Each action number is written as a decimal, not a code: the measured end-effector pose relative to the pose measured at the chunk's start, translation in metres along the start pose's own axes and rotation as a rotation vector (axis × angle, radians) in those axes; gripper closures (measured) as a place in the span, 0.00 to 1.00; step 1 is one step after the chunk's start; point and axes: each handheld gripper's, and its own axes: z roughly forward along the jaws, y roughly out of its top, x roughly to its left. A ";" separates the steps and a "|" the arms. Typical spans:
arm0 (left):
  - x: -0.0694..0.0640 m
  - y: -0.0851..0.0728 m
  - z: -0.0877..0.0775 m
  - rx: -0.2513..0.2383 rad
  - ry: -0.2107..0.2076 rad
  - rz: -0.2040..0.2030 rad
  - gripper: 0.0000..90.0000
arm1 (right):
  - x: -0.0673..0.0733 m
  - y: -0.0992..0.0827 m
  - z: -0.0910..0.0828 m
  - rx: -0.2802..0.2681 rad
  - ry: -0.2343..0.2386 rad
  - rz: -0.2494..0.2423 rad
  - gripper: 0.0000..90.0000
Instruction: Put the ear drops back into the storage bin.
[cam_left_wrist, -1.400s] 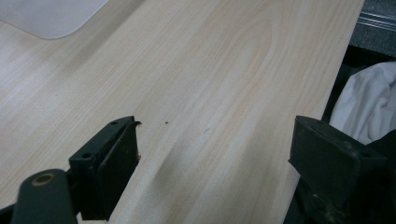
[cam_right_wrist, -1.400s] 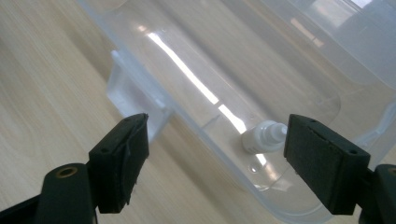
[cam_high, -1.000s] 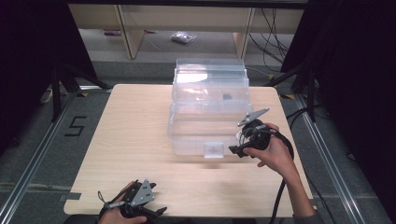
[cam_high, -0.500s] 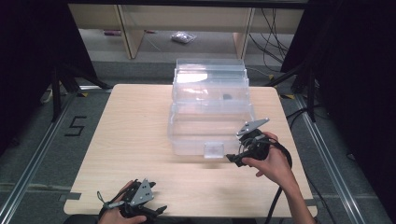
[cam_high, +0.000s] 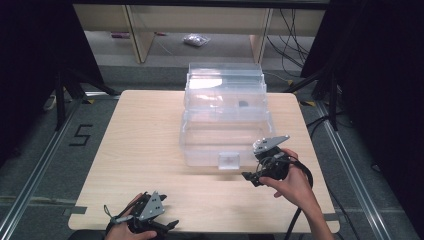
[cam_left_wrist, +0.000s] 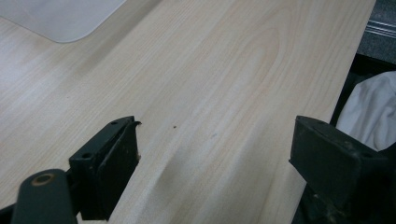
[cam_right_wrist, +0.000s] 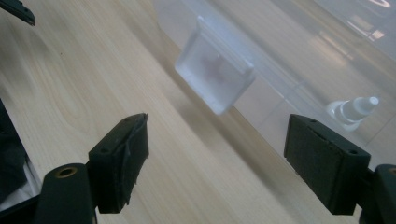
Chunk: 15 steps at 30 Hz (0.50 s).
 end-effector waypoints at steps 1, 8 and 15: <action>0.000 0.000 0.000 0.000 -0.001 -0.001 0.16 | 0.001 -0.002 0.002 -0.013 -0.007 0.002 0.26; 0.001 0.000 -0.001 -0.008 -0.009 0.015 0.16 | 0.003 -0.011 0.005 -0.036 -0.003 -0.025 0.26; 0.000 0.000 -0.001 0.000 -0.011 0.019 0.16 | 0.007 -0.022 0.011 -0.050 0.007 -0.024 0.26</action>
